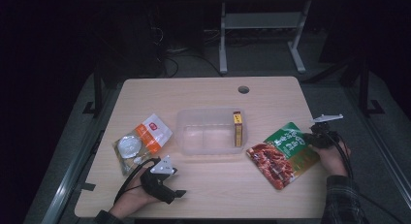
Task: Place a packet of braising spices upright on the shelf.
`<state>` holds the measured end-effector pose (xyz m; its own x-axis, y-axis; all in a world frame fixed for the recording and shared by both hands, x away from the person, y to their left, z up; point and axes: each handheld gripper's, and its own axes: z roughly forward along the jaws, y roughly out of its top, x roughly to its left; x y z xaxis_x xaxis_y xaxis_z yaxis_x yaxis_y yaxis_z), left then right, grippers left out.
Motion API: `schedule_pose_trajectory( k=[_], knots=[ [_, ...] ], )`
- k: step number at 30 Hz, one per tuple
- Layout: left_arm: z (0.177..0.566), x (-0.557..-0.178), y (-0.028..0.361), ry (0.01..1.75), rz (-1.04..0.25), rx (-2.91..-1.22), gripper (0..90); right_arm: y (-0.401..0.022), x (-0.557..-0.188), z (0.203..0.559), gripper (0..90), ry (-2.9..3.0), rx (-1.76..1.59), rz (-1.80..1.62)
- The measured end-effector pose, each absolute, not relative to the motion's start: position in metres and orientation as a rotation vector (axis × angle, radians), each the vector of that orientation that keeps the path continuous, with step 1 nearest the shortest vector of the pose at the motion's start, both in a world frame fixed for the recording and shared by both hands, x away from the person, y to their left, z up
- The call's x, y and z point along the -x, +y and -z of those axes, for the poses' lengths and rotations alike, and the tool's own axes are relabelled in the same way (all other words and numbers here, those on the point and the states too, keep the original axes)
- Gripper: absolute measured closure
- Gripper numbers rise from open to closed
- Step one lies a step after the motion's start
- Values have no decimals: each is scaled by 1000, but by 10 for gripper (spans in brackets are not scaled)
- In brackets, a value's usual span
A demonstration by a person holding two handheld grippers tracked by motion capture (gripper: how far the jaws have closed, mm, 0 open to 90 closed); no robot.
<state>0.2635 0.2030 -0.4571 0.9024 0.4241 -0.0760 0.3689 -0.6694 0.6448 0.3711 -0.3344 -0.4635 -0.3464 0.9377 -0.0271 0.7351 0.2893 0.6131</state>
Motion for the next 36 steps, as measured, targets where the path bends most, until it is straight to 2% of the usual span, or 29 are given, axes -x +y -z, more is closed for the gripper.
schedule_pose_trajectory(
  k=[14, 36],
  knots=[
    [457, -264, 203, 563, -109, -2374, 159, -307, -351, 459, 900, 2292, -1397, -674],
    [459, -267, 202, 584, -75, -2331, 159, -293, -302, 457, 900, 2424, -1283, -727]
  ],
)
